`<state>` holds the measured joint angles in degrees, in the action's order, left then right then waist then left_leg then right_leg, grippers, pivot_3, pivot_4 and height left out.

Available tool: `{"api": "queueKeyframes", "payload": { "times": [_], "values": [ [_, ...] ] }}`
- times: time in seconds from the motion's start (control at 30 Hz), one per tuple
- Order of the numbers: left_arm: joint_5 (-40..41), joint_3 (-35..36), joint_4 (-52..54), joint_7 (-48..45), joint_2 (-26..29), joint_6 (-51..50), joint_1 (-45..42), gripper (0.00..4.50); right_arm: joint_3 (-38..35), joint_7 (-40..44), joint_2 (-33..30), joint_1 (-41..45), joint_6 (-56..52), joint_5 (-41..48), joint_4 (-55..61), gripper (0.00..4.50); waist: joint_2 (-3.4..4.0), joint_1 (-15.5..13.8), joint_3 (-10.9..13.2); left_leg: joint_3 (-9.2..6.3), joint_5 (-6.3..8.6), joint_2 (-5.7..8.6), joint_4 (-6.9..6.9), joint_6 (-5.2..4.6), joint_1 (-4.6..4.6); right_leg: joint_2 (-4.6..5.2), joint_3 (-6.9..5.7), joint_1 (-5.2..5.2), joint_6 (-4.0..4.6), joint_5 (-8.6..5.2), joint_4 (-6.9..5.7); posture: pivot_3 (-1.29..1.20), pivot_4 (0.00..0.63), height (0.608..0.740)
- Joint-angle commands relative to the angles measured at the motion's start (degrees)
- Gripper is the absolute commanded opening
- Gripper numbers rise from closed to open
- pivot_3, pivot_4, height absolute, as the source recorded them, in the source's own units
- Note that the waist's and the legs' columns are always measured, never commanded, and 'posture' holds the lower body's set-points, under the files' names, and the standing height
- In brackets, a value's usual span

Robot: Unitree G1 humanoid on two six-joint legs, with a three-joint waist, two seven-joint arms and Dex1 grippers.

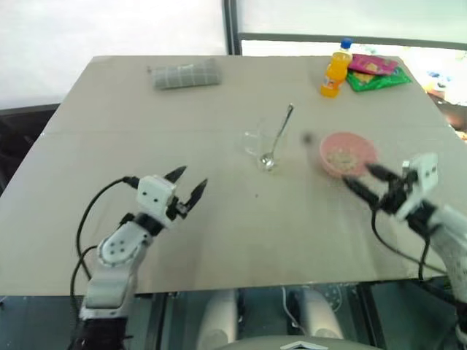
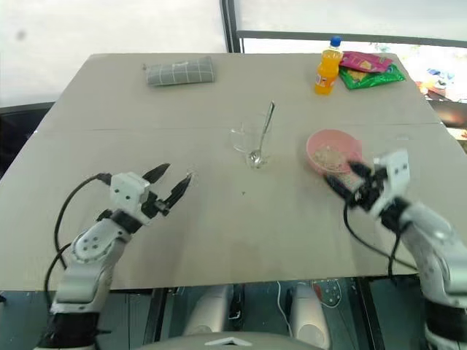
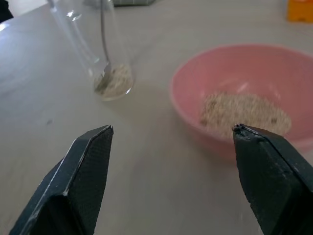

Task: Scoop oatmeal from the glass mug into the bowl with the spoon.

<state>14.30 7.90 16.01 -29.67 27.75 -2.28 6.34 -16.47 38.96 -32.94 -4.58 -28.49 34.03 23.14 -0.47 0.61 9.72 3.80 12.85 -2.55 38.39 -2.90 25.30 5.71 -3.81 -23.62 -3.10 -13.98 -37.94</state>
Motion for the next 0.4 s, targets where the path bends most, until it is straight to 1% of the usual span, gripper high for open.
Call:
{"api": "queueKeyframes", "payload": {
  "times": [0.03, 0.1, 0.13, 0.17, 0.3, 0.33, 0.4],
  "values": [
    [3.43, 1.88, 5.42, -1.85, 0.34, -1.51, 5.65, 3.2, -0.73, 7.09, -0.67, -5.99, 8.71, -2.25, -0.49, 3.92, -0.02, 0.09, 0.01, 0.08, 0.01, -0.05, 0.0, 0.01, -0.19, 0.0, 0.06, 0.11, -0.04, -0.1, 0.0, 0.0, 0.15, 0.718],
    [3.48, 2.56, 6.17, -1.34, -0.06, -1.98, 7.9, 3.73, -1.22, 8.66, 0.0, -8.04, 11.84, -2.99, -3.2, 4.46, -0.03, 0.1, 0.0, 0.2, 0.03, -0.15, -0.02, 0.03, -0.57, -0.01, 0.14, 0.28, 0.05, -0.25, -0.02, 0.0, 0.15, 0.718],
    [3.87, 3.05, 6.35, -0.55, -0.66, -2.39, 8.27, 4.2, -1.67, 9.19, 0.39, -8.61, 12.63, -2.62, -4.42, 4.5, -0.02, 0.04, 0.0, 0.2, 0.06, -0.18, -0.02, 0.07, -0.64, -0.01, 0.14, 0.33, 0.07, -0.25, -0.01, 0.0, 0.15, 0.718],
    [4.01, 3.34, 6.56, -0.01, -0.96, -2.8, 8.53, 4.49, -1.9, 9.53, 0.56, -9.0, 13.71, -2.8, -5.44, 4.5, 0.0, -0.02, -0.02, 0.19, 0.12, -0.2, -0.02, 0.19, -0.64, 0.0, 0.15, 0.32, 0.13, -0.21, -0.01, 0.0, 0.15, 0.718],
    [3.1, 3.35, 6.33, 0.37, -1.09, -3.3, 9.72, 4.49, -1.7, 10.02, 0.41, -10.05, 16.84, -4.94, -8.65, 4.5, 0.0, -0.19, -0.04, 0.21, 0.16, -0.2, -0.01, 0.25, -0.6, 0.0, 0.17, 0.29, 0.16, -0.2, -0.01, 0.0, 0.15, 0.718],
    [2.18, 3.25, 5.97, 0.5, -0.92, -2.81, 9.79, 4.49, -1.67, 9.62, 0.4, -9.89, 16.79, -5.16, -9.34, 4.5, 0.0, -0.24, -0.04, 0.23, 0.04, -0.2, -0.01, 0.03, -0.58, 0.0, 0.18, 0.28, 0.23, -0.16, 0.01, 0.0, 0.15, 0.718],
    [1.52, 3.21, 5.64, 0.6, -0.87, -2.7, 9.82, 4.49, -1.61, 9.92, 0.32, -9.58, 16.84, -4.79, -10.06, 4.5, 0.0, -0.31, -0.04, 0.31, 0.06, -0.18, -0.02, -0.03, -0.54, -0.01, 0.23, 0.24, 0.38, -0.06, 0.04, 0.0, 0.15, 0.718]
  ]
}}
